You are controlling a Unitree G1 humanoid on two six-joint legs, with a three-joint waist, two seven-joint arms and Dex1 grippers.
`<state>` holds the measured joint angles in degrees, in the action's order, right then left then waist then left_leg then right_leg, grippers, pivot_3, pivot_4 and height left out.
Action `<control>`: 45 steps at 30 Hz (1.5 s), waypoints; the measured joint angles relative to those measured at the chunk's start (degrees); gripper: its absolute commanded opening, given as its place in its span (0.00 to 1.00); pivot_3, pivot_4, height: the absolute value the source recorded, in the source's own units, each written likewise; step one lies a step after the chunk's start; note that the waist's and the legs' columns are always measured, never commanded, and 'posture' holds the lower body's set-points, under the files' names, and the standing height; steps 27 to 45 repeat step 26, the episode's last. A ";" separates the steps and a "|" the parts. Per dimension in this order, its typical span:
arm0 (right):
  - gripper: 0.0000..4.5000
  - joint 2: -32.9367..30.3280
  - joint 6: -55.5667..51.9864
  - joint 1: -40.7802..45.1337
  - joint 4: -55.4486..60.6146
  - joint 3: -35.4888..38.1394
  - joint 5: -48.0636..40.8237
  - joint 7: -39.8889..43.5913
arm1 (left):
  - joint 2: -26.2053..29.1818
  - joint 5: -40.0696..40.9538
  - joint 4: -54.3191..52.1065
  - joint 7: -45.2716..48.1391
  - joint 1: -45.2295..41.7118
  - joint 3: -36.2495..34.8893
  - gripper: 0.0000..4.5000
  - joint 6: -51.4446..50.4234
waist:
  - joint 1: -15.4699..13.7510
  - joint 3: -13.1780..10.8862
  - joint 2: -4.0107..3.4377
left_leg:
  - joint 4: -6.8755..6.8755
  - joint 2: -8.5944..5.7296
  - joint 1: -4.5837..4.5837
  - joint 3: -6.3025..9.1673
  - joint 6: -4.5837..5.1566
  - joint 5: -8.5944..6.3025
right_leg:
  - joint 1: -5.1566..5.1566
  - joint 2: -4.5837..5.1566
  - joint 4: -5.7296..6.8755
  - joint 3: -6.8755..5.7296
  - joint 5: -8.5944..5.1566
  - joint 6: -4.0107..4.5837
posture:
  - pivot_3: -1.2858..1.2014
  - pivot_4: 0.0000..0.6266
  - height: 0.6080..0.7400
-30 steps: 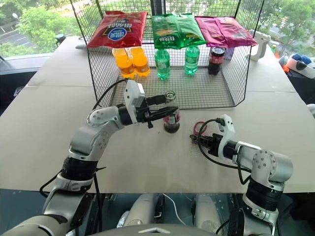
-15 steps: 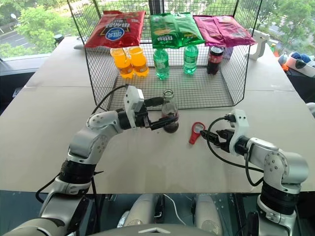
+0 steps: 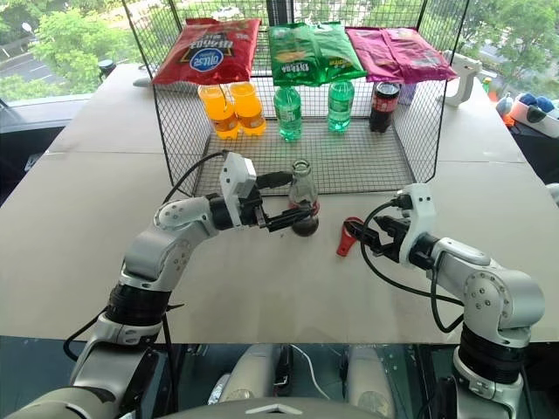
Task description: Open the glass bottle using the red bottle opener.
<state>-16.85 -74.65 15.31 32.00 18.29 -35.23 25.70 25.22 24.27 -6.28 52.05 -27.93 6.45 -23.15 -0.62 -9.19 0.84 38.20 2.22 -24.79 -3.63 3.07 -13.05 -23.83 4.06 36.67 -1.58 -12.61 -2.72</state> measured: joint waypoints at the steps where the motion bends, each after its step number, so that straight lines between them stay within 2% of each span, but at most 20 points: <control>1: 1.00 -1.09 1.78 -0.73 0.56 -0.62 0.02 0.25 | 0.58 0.57 -0.16 0.20 0.26 -0.61 0.98 -0.42 | 0.01 -0.01 -0.01 | 0.00 0.00 0.00 0.00 0.00 0.00 | 0.00 0.00 -0.01 0.01 0.00 0.00 | 0.52 0.24 1.00; 8: 1.00 -5.92 9.98 -4.98 3.60 -3.06 0.23 2.39 | 3.39 3.73 -3.88 1.01 4.13 -3.89 0.98 -3.02 | 0.00 -0.03 -0.01 | -0.04 0.02 -0.02 0.00 0.00 0.00 | -0.02 0.01 -0.05 0.01 -0.01 0.00 | 0.52 0.24 1.00; 15: 1.00 -14.46 22.04 -17.14 8.68 -3.58 4.37 5.34 | 8.48 7.14 -8.45 2.85 13.89 -8.43 0.98 -4.49 | -0.14 -0.06 -0.02 | -0.08 0.04 -0.05 -0.03 -0.01 -0.01 | -0.06 0.06 -0.16 0.00 -0.09 -0.11 | 0.52 0.24 1.00; 17: 1.00 -17.24 26.21 -23.69 10.91 -1.60 5.59 7.62 | 10.16 7.98 -10.13 2.60 17.63 -10.61 0.98 -5.33 | -0.19 -0.07 -0.02 | -0.15 0.05 -0.02 -0.02 -0.02 -0.02 | -0.02 0.09 -0.25 -0.01 -0.09 -0.12 | 0.52 0.24 1.00; 21: 1.00 -18.28 32.81 -32.90 12.04 2.81 7.32 10.17 | 11.04 9.37 -12.01 1.31 21.19 -13.51 0.98 -6.42 | -0.21 -0.08 -0.02 | -0.15 0.06 0.01 -0.02 -0.02 -0.02 | 0.01 0.12 -0.28 -0.02 -0.14 -0.19 | 0.52 0.24 1.00; 25: 1.00 -18.25 38.15 -38.24 11.65 5.57 8.62 11.45 | 12.24 10.39 -14.80 1.16 24.52 -15.23 0.98 -7.20 | -0.07 -0.09 -0.04 | -0.16 0.11 0.04 -0.04 -0.05 -0.04 | -0.02 0.17 -0.34 -0.02 -0.13 -0.19 | 0.52 0.24 1.00; 45: 1.00 -18.20 39.28 -38.99 11.24 5.99 8.85 11.66 | 12.56 10.76 -15.16 1.15 24.96 -15.36 0.98 -7.46 | -0.09 -0.09 -0.05 | -0.16 0.12 0.04 -0.04 -0.11 -0.07 | -0.04 0.18 -0.34 -0.02 -0.13 -0.19 | 0.52 0.24 1.00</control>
